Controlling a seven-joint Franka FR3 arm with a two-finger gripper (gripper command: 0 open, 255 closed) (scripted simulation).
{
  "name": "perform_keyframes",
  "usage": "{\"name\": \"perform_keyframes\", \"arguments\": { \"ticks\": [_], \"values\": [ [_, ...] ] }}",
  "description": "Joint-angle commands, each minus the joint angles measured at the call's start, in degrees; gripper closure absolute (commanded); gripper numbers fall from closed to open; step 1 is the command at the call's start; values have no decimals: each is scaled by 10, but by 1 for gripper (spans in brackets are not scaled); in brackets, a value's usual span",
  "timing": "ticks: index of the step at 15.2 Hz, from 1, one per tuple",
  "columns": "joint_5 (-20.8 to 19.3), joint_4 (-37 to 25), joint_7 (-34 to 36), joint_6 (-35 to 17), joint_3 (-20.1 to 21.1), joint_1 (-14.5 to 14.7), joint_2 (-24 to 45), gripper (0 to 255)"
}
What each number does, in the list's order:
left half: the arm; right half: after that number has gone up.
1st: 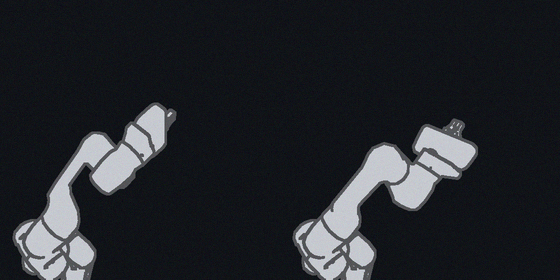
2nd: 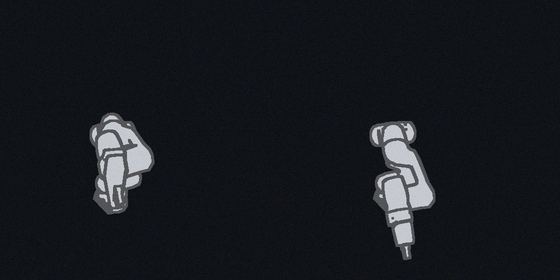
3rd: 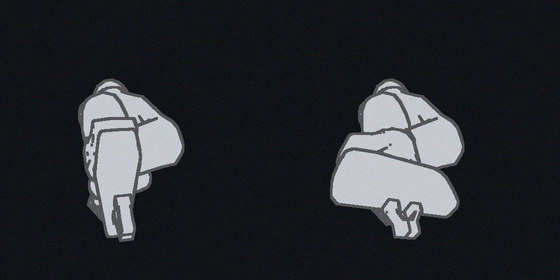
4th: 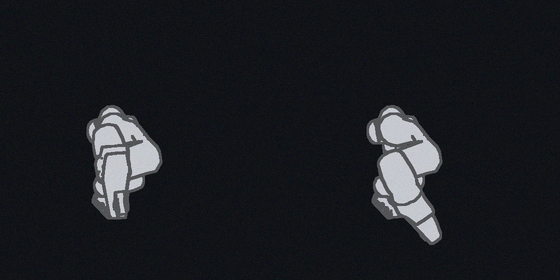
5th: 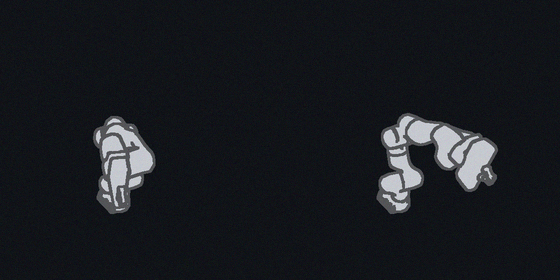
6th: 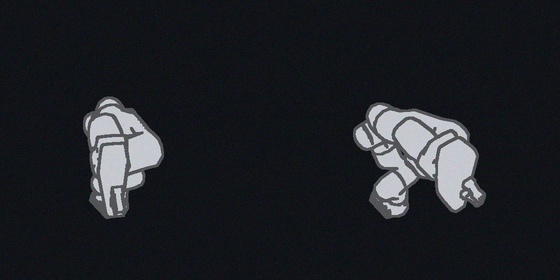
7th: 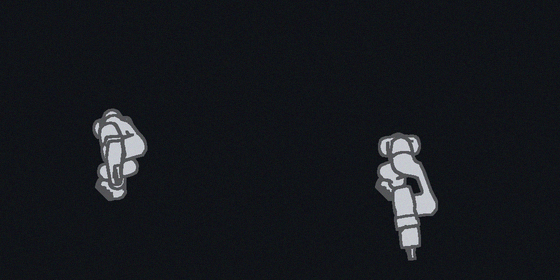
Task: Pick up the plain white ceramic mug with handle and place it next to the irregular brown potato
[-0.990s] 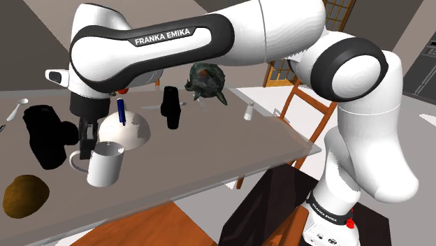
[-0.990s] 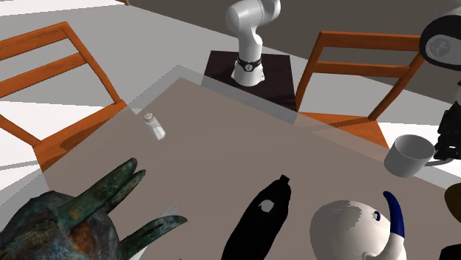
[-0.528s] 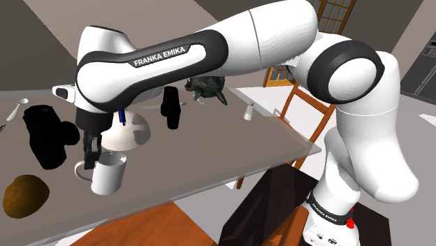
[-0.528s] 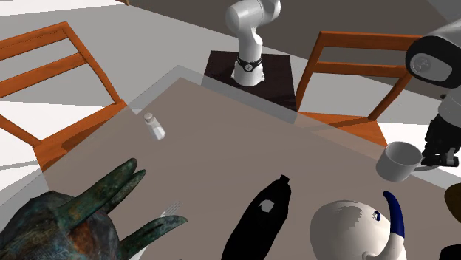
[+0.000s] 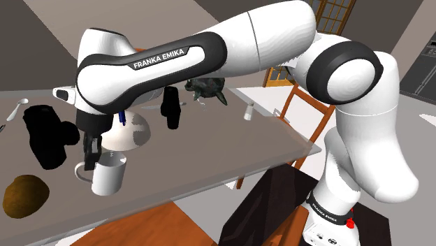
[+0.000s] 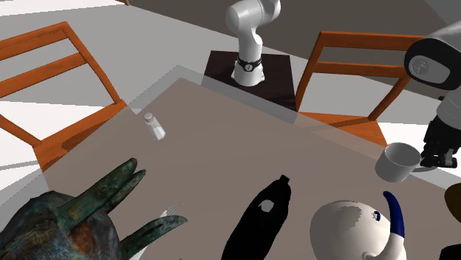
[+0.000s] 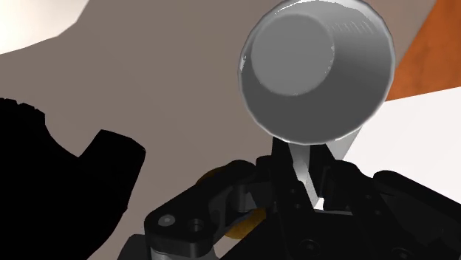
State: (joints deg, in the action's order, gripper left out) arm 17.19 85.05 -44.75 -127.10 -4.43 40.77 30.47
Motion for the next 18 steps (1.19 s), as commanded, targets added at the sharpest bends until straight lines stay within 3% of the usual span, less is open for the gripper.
{"name": "perform_keyframes", "arguments": {
  "ticks": [1, 6, 10, 18],
  "values": [
    [0, 0, 0, 0, 0, 0, 0, 0],
    [0, 0, 0, 0, 0, 0, 0, 0],
    [-7, -6, 4, 48, -6, -5, -41, 0],
    [-7, -6, 4, 48, -6, -5, -41, 0]
  ]
}}
